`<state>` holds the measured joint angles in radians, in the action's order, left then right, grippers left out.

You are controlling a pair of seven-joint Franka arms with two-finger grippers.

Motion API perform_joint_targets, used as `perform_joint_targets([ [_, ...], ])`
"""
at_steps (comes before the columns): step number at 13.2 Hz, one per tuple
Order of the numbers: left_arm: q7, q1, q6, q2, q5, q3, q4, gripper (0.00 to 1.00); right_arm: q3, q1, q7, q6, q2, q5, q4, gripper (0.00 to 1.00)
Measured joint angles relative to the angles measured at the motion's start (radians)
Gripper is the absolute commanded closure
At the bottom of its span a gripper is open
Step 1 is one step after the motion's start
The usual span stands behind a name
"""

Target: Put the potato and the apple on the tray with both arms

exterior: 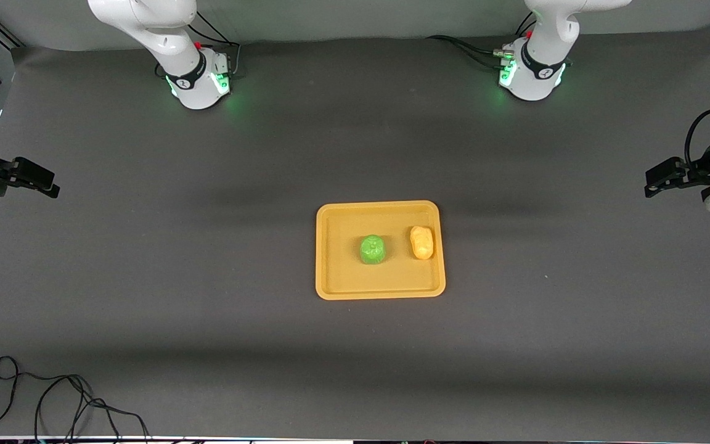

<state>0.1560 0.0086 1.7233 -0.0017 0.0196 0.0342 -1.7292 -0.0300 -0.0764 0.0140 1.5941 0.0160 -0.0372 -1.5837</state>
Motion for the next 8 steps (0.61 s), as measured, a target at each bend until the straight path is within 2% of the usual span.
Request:
perform_joint_targets([
  [8,0.0,0.0,0.0,0.005,0.0,0.0,0.016,0.0,0.001,0.0,0.0,-0.008,0.0,0.048,0.0,0.0],
])
